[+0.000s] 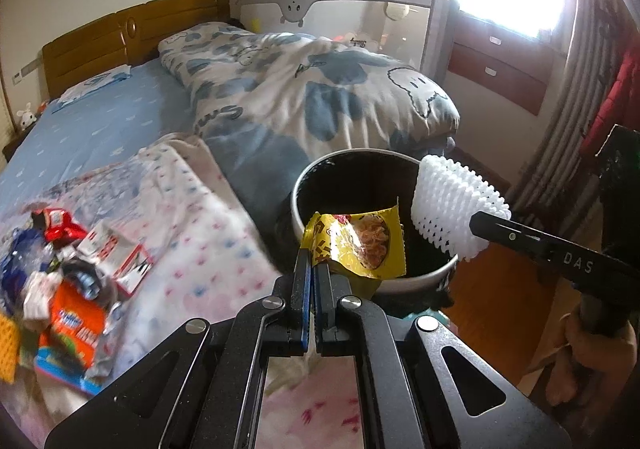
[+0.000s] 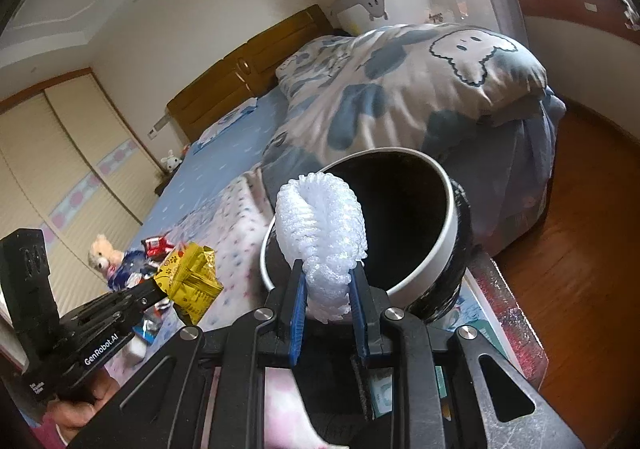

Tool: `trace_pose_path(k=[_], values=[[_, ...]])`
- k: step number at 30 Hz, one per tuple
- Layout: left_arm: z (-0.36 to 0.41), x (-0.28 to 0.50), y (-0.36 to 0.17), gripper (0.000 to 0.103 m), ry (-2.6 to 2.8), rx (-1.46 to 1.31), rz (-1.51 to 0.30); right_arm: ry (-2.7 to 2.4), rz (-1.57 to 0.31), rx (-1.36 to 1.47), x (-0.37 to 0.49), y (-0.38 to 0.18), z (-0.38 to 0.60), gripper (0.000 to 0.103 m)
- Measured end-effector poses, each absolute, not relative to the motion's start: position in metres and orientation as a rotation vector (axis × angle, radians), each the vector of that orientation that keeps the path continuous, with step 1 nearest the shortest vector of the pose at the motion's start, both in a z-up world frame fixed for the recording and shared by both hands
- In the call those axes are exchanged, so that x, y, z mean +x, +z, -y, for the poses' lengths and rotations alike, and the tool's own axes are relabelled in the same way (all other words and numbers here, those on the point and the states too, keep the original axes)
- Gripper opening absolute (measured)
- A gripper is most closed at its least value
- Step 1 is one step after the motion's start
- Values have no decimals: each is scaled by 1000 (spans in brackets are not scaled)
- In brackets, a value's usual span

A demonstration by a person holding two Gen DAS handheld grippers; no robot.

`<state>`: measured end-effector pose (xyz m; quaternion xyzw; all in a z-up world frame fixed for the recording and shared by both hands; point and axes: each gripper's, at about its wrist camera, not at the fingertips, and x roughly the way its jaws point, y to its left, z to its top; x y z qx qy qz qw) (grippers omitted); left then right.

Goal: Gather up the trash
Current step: 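Carry the yellow packet and white mesh sleeve over the black bin, then open the left tool over the bin while the right tool releases the mesh sleeve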

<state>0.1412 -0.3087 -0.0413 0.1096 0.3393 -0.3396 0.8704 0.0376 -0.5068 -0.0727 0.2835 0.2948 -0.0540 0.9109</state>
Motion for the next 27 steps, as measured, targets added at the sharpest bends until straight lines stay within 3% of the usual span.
trace_pose_path(k=[22,25,27], values=[[374,179,-54,1,-732,270,-766,-127,-671,608,78,-80,555,20],[378,184,-59,4,-732,268,-790,-129,-677,608,82,-82,560,24],[380,186,-62,17,-732,267,-811,-134,-685,608,86,-83,563,25]])
